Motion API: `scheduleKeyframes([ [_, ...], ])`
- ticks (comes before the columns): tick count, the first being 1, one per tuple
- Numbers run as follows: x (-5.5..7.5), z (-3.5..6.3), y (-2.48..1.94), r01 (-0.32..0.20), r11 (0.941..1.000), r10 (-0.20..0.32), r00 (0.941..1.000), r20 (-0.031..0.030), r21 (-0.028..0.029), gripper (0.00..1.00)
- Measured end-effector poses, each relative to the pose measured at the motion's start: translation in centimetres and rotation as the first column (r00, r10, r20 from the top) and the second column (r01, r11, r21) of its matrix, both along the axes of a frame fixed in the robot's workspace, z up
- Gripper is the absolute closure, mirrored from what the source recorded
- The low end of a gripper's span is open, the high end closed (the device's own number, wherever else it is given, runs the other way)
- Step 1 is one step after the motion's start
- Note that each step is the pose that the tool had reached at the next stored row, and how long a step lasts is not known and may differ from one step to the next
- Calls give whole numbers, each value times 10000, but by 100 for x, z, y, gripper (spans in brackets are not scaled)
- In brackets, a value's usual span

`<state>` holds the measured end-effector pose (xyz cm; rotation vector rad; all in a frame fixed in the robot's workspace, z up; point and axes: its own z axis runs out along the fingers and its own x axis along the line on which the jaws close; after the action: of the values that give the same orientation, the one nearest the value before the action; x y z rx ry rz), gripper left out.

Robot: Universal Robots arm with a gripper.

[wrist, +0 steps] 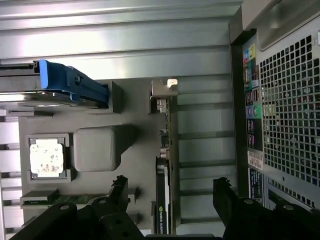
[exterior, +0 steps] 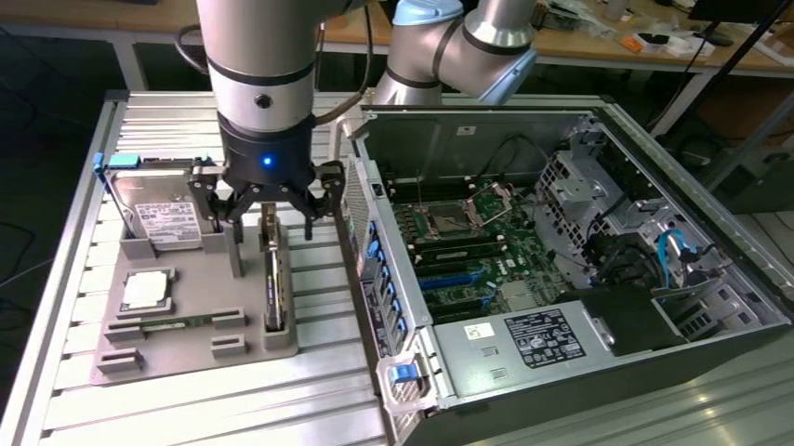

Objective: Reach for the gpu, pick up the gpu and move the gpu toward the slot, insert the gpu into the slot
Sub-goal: 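Pick up the gpu and move the gpu toward the slot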

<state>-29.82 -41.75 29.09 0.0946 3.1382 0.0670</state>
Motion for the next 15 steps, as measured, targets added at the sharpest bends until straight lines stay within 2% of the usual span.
scheduleKeyframes([
  [5, 0, -91, -15, 0, 10000, 0, 10000, -2, -1, 22],
  [10, 0, -120, -16, 0, 10000, 0, 10000, 0, 0, 22],
  [15, 0, -161, -44, 0, 10000, 0, 10000, -2, -2, 22],
])
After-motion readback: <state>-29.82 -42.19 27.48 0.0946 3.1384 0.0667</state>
